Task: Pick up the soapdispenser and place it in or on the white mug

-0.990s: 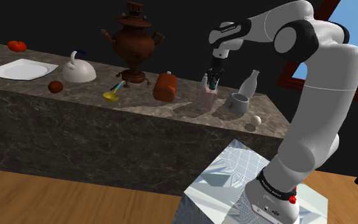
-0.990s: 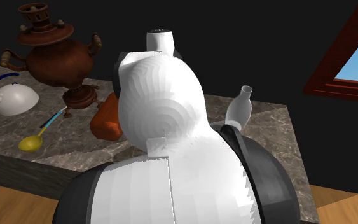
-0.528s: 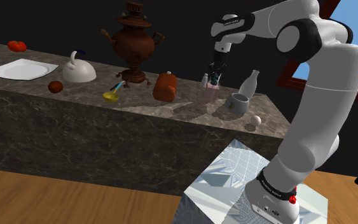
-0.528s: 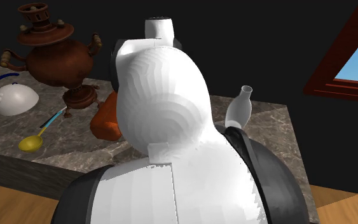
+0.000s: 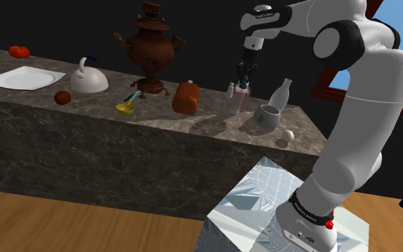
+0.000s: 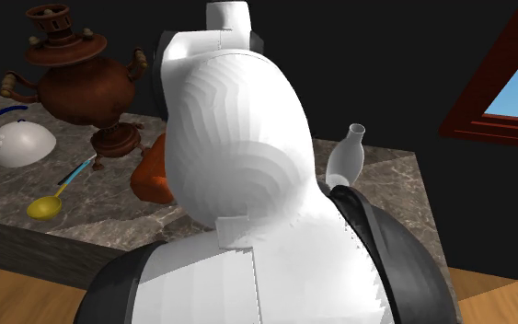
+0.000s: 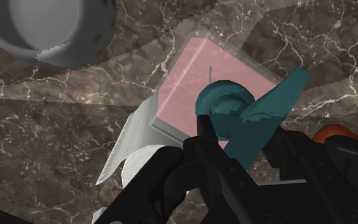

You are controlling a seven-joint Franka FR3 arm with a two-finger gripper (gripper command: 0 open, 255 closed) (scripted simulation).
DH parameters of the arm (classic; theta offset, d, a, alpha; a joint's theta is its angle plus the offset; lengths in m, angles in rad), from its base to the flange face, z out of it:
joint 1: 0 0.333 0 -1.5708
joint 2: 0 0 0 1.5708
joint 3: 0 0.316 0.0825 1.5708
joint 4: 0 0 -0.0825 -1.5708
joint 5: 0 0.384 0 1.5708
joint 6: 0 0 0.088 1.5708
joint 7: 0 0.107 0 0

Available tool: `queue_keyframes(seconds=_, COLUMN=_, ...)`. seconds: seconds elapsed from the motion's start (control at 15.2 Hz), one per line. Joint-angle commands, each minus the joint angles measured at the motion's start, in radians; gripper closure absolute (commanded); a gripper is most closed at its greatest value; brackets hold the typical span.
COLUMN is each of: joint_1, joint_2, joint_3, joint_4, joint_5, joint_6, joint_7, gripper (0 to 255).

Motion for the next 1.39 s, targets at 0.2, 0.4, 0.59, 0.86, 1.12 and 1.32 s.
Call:
queue_keyframes(seconds=0.2, joint_1=-0.003, joint_2=-0.003, joint_3=-0.001, joint_4=0.064, joint_5=-0.001, joint_6=-0.067, joint_7=0.001, gripper=255)
queue_keyframes(seconds=0.4, joint_1=-0.005, joint_2=0.0, joint_3=-0.002, joint_4=0.108, joint_5=-0.001, joint_6=-0.108, joint_7=0.001, gripper=255)
queue_keyframes(seconds=0.59, joint_1=-0.008, joint_2=0.005, joint_3=-0.003, joint_4=0.156, joint_5=0.0, joint_6=-0.151, joint_7=0.001, gripper=255)
queue_keyframes(seconds=0.86, joint_1=-0.013, joint_2=0.017, joint_3=-0.004, joint_4=0.227, joint_5=0.003, joint_6=-0.211, joint_7=0.0, gripper=255)
queue_keyframes(seconds=1.12, joint_1=-0.04, joint_2=0.006, joint_3=-0.019, joint_4=0.25, joint_5=0.0, joint_6=-0.245, joint_7=-0.039, gripper=255)
queue_keyframes(seconds=1.32, joint_1=-0.079, joint_2=-0.011, joint_3=-0.041, joint_4=0.255, joint_5=-0.006, joint_6=-0.266, joint_7=-0.099, gripper=255)
